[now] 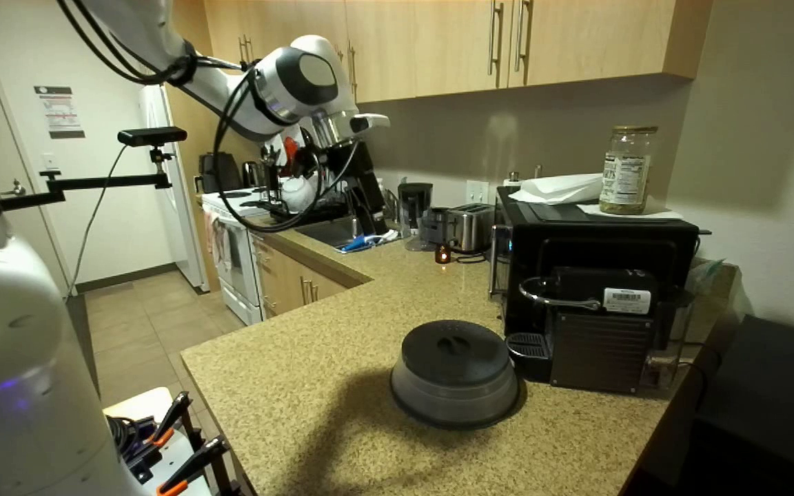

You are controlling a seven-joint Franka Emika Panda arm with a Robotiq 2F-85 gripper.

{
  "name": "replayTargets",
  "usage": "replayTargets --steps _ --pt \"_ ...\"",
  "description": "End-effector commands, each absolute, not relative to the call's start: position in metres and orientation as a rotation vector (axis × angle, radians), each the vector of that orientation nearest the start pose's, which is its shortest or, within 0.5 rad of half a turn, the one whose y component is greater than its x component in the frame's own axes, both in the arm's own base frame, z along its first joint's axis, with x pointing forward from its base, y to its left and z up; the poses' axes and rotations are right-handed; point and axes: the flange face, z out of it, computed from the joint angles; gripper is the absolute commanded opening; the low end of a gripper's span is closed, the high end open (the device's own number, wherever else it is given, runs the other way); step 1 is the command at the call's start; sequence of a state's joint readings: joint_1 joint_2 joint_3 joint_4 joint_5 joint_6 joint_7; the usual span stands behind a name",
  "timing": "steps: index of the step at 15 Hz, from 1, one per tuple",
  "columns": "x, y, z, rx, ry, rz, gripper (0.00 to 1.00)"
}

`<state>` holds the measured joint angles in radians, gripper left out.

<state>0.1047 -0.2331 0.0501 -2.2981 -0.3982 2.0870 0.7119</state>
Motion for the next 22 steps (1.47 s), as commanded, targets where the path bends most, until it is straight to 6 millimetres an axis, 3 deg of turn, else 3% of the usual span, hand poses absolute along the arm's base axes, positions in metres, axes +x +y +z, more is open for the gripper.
replayTargets --steps 1,7,8,22 --pt "0.453 0.048 0.462 -3.359 0.57 -0.288 1.0" --pt "0.436 0.035 0.474 -3.317 0.554 -0.244 1.0" --pt "0.448 0.041 0.473 -3.329 0.58 -0.284 1.0" --pt "0.443 0.037 0.474 -3.325 0.586 -0.272 1.0"
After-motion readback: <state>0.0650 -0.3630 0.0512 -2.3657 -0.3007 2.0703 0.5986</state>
